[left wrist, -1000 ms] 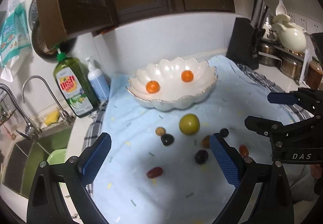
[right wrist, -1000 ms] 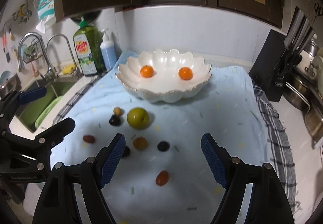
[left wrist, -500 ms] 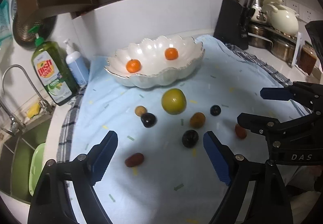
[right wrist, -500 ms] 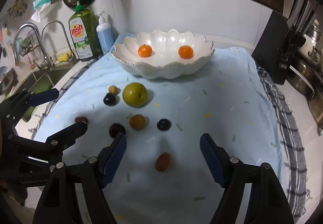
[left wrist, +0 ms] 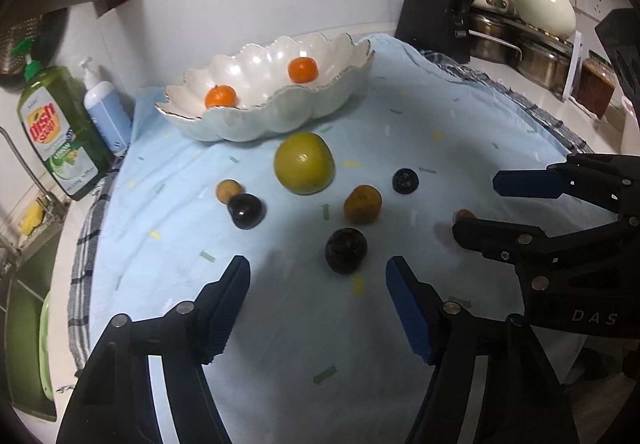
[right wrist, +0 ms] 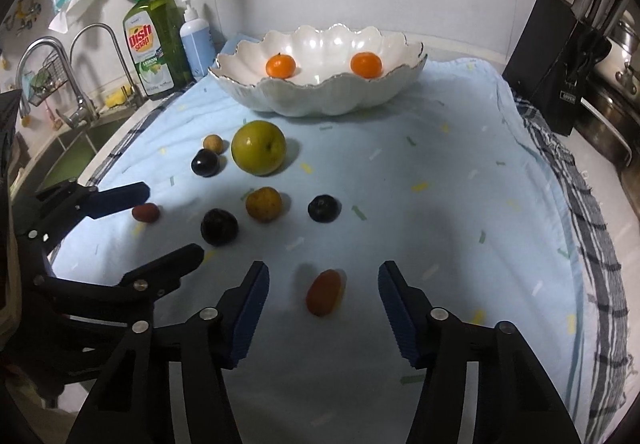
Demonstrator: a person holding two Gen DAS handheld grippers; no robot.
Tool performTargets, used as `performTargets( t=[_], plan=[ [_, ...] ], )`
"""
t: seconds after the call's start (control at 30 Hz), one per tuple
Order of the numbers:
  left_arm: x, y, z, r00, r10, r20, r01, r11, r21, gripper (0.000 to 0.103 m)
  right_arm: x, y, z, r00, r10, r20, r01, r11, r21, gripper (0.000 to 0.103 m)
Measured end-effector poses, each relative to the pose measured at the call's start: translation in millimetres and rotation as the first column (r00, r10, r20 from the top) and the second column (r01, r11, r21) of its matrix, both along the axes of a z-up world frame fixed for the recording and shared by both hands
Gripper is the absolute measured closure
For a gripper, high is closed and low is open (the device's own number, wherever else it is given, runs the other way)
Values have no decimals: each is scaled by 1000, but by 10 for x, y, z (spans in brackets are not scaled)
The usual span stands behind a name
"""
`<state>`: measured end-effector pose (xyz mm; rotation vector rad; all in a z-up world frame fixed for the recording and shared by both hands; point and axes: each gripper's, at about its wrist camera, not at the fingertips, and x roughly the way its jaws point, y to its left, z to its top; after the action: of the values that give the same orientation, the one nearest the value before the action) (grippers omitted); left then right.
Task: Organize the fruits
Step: 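Grasp the dark plum with the left tool while the right tool grasps the red-brown date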
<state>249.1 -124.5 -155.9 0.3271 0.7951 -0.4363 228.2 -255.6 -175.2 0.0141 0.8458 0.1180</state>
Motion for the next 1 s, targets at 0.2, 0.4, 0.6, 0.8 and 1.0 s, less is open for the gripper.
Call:
performTargets(
  t=[0.2, 0.4, 0.6, 0.8, 1.0],
  plan=[
    [96, -41, -97, 999, -18, -31, 17, 1000, -14, 44, 42, -3, -102, 1000, 1, -31, -1, 1000, 21, 55],
    [165, -80, -123, 998, -24, -53, 22, 999, -35, 53, 67, -6, -154, 999, 1, -48, 0, 999, 37, 60],
    [229, -123, -146, 997, -34, -76, 31, 998, -46, 66, 90, -11, -184, 998, -4, -60, 7, 999, 52, 68],
    [240, -153, -154, 996, -45, -77, 42, 998, -44, 76, 100, -9, -193, 998, -6, -64, 9, 999, 46, 81],
    [227, -147, -124, 997, -43, -68, 40, 998, -40, 77, 105, -36, -187, 998, -11, -60, 14, 998, 57, 85]
  ],
)
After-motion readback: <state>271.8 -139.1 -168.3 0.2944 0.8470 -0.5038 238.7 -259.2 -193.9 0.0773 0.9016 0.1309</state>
